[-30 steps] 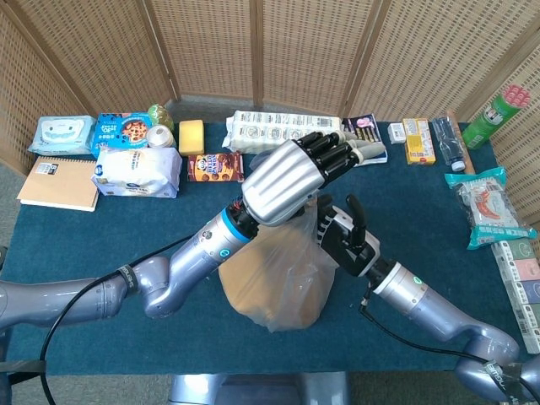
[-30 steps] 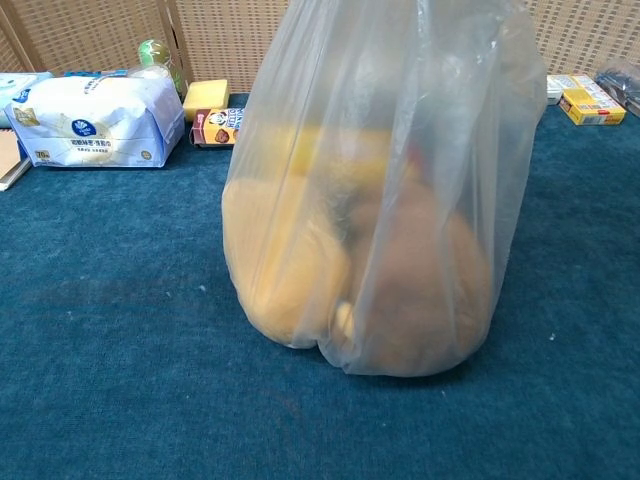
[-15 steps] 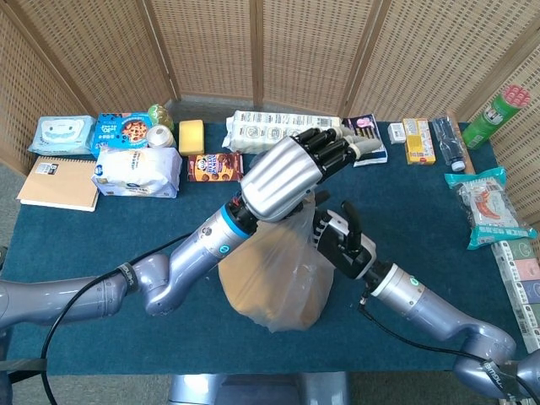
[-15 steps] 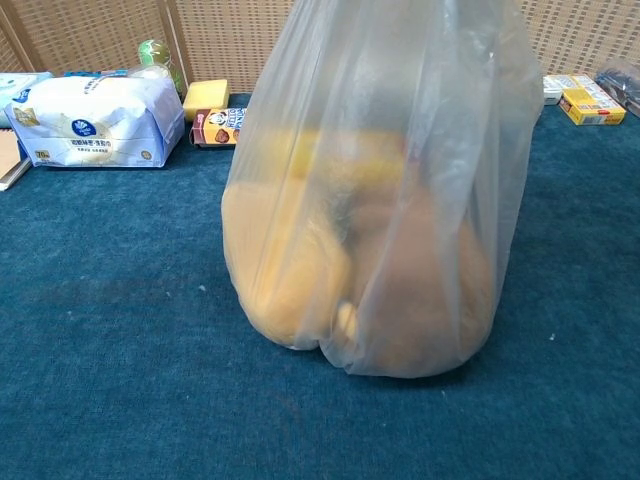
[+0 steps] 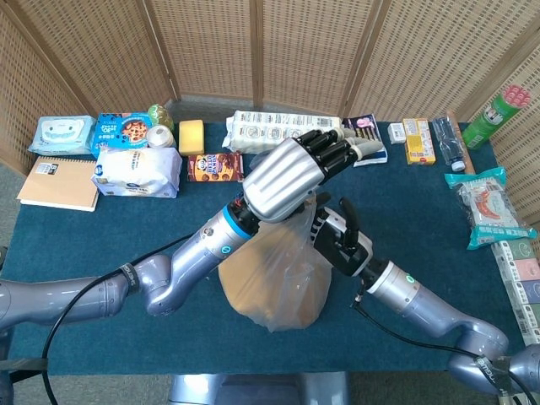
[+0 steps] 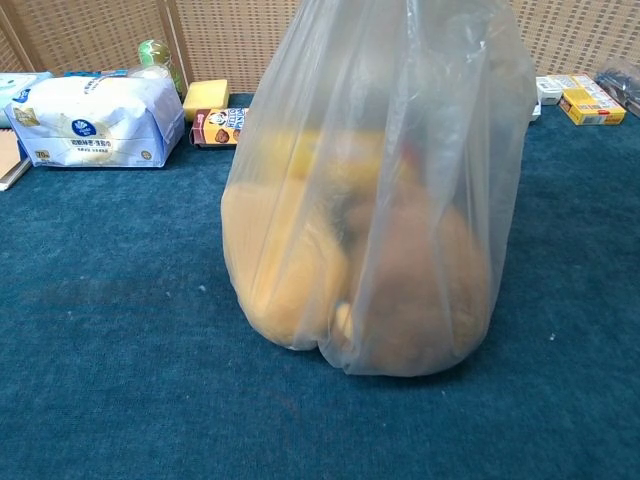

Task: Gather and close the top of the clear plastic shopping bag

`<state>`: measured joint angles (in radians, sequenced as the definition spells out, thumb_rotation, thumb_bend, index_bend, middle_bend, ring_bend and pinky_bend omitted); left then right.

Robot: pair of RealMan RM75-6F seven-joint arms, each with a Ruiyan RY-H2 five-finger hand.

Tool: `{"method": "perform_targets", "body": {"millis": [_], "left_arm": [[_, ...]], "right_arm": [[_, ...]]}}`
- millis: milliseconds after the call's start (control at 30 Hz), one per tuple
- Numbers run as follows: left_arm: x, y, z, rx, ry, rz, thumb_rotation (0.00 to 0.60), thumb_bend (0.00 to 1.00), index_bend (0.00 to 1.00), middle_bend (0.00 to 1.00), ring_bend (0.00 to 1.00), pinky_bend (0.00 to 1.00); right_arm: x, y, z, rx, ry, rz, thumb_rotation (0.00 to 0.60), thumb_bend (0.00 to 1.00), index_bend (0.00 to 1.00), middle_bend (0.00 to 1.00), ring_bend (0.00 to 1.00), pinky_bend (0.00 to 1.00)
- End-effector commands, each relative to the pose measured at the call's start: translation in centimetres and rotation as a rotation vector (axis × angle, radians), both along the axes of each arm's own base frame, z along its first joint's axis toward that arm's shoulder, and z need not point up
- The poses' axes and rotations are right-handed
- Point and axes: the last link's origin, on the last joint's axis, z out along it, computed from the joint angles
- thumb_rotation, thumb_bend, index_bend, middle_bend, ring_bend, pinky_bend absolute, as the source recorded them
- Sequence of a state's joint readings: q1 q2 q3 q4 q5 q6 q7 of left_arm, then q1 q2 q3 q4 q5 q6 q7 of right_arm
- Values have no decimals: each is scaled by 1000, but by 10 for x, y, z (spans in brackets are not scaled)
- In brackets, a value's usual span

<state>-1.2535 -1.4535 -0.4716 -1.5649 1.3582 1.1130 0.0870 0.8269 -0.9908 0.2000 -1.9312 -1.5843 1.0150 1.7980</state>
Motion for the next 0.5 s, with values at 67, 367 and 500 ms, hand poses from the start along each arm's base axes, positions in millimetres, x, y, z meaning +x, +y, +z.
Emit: {"method": "perform_targets", "body": {"millis": [67, 367, 500], "left_arm": [[1, 0, 0, -2, -1, 0, 600, 191, 97, 254, 207, 342], [9, 0, -7, -1, 2, 0, 600, 182, 97, 254, 206, 342], [10, 1, -8, 4, 8, 4, 600, 181, 97, 254, 201, 342]], "right_arm": [[2, 0, -2, 7, -4, 0, 0, 181, 205, 221, 107, 10], [13, 5, -12, 64, 10, 8, 0, 181, 219, 255, 150, 49], [19, 6, -15, 98, -8, 0, 0, 186, 242, 272, 171, 81]]}}
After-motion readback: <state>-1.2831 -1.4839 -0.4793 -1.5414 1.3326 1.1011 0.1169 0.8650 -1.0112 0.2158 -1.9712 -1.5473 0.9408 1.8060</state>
